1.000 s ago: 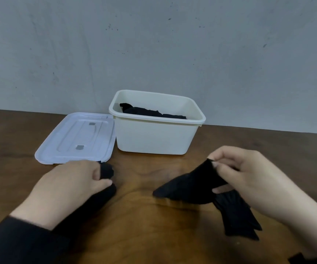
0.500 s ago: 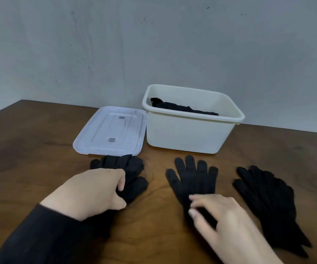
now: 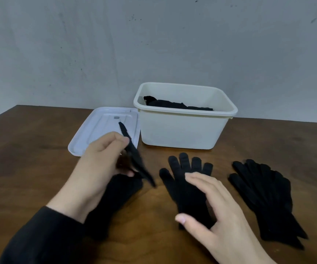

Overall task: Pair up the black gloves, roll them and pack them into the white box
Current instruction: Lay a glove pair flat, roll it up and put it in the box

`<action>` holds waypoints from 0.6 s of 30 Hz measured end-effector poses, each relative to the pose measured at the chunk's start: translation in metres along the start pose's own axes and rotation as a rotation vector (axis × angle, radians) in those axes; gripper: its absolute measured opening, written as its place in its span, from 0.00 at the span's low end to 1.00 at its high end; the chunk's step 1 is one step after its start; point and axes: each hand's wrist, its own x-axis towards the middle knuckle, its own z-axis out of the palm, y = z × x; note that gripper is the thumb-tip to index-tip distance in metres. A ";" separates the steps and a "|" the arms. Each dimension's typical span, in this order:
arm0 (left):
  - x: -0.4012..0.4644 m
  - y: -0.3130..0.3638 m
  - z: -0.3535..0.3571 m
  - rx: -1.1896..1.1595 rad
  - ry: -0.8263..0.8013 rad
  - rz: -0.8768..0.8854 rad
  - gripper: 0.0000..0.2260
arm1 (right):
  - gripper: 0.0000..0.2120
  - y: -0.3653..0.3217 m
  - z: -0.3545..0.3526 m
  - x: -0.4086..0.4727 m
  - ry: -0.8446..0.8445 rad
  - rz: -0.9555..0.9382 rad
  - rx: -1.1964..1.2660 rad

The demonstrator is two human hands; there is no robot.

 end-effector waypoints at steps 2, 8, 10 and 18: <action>-0.004 -0.005 0.024 -0.095 -0.096 -0.055 0.11 | 0.40 -0.008 0.002 0.002 -0.047 -0.055 0.023; -0.018 -0.017 0.063 -0.179 -0.264 -0.085 0.13 | 0.20 -0.012 -0.006 0.011 0.235 -0.052 0.040; -0.019 -0.015 0.060 -0.191 -0.242 -0.039 0.15 | 0.16 -0.020 -0.024 0.020 0.254 -0.015 0.055; -0.005 -0.025 0.041 0.017 0.083 0.048 0.20 | 0.05 -0.037 -0.089 0.095 0.106 0.175 0.182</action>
